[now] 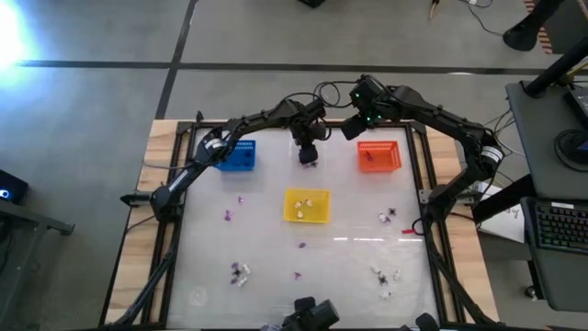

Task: Sort Halloween decoration
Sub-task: Put the white skeleton toy into the yellow bin

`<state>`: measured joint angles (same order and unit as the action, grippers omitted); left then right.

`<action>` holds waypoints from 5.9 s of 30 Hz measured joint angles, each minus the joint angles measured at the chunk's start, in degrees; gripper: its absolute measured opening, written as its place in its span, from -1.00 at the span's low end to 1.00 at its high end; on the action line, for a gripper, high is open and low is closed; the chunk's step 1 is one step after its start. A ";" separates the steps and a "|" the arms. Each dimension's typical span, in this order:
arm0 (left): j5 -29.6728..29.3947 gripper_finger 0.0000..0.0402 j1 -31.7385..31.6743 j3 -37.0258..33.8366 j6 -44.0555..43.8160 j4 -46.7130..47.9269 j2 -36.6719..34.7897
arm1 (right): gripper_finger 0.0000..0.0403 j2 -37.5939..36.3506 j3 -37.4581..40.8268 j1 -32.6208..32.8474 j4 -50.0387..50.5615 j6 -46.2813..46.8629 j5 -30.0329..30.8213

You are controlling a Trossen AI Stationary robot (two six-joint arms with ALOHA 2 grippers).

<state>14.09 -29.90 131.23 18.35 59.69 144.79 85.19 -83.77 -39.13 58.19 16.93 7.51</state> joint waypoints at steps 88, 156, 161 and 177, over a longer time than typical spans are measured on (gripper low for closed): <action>-4.57 -0.82 -3.77 3.80 18.16 14.85 -8.68 | -0.47 0.00 0.00 0.11 0.24 -2.43 0.00; 1.66 -0.46 -2.88 -12.13 45.38 -2.26 -8.13 | -0.32 0.00 0.00 0.13 1.86 -0.31 -0.03; 1.62 -0.46 -2.76 -12.10 44.01 -2.31 -8.13 | -0.32 0.00 0.00 0.13 1.86 0.10 -0.03; 1.58 -0.46 -1.58 -12.87 36.33 -5.98 -8.02 | -0.32 0.00 0.00 0.15 1.77 2.69 -0.07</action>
<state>15.67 -31.49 118.37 54.69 53.71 136.77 85.19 -83.77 -38.98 59.96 19.62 7.44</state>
